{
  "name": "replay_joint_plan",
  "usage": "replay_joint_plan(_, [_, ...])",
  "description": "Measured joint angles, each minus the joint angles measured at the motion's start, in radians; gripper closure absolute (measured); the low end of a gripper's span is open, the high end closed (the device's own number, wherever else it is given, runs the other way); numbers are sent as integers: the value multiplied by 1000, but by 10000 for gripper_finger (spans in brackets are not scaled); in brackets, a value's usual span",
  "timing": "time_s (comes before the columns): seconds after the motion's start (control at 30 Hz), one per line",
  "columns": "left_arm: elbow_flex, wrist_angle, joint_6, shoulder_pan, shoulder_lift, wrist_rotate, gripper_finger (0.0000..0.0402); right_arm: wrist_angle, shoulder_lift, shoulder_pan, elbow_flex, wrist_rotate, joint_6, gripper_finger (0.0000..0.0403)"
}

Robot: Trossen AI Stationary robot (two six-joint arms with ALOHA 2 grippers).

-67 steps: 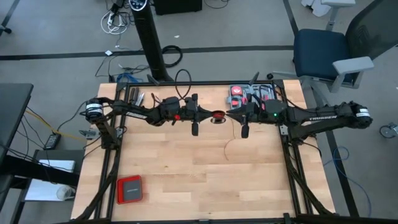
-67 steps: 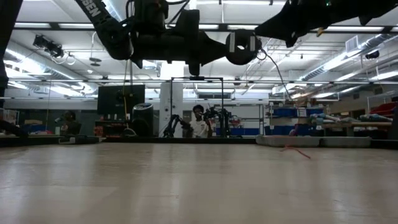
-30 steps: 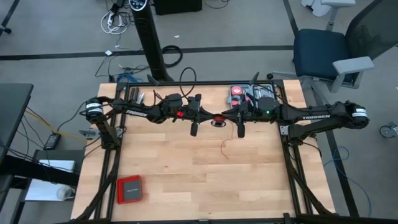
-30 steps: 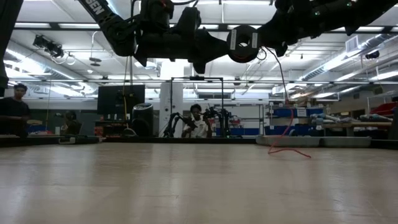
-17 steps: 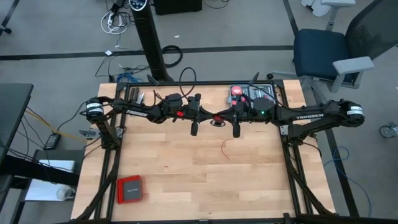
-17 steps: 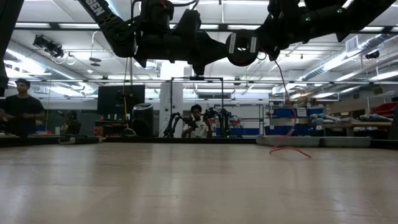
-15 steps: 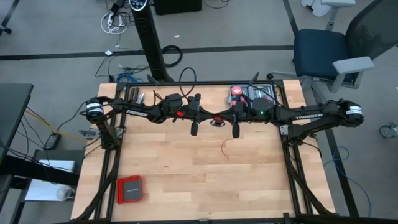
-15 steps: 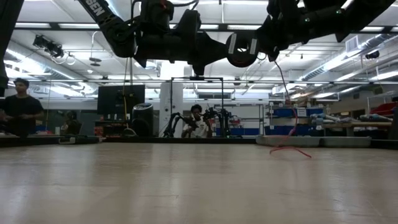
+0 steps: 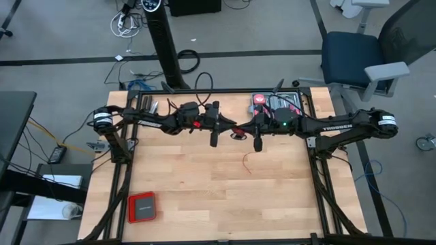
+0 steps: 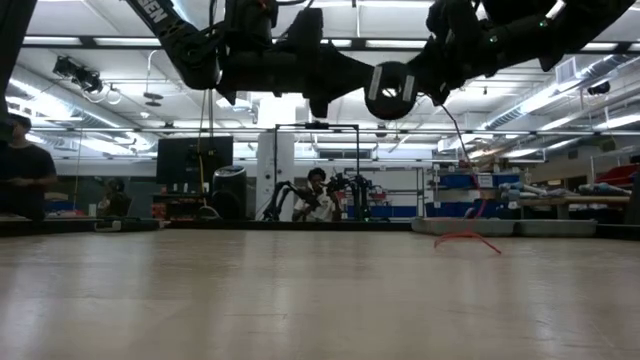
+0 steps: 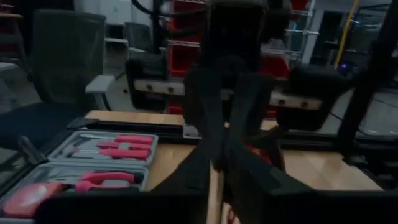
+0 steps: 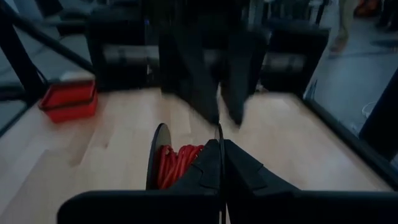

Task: Coil cords
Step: Coil the red cable wire onto the black spool

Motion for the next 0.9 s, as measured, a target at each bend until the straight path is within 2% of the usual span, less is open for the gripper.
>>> replay_joint_plan(0.17, [-1,-30,1,4,-17,-9,289,4,-2,0,-1,6,6,401])
replay_joint_plan(0.27, [-6,-97,3,14,-55,-2,271,19,-13,0,-1,8,6,401])
replay_joint_plan(0.57, [-5,-196,30,5,-141,14,266,99,-31,-2,1,-1,-27,402])
replay_joint_plan(0.9, [-6,-262,2,-3,-183,2,266,300,-39,-9,1,-101,-88,401])
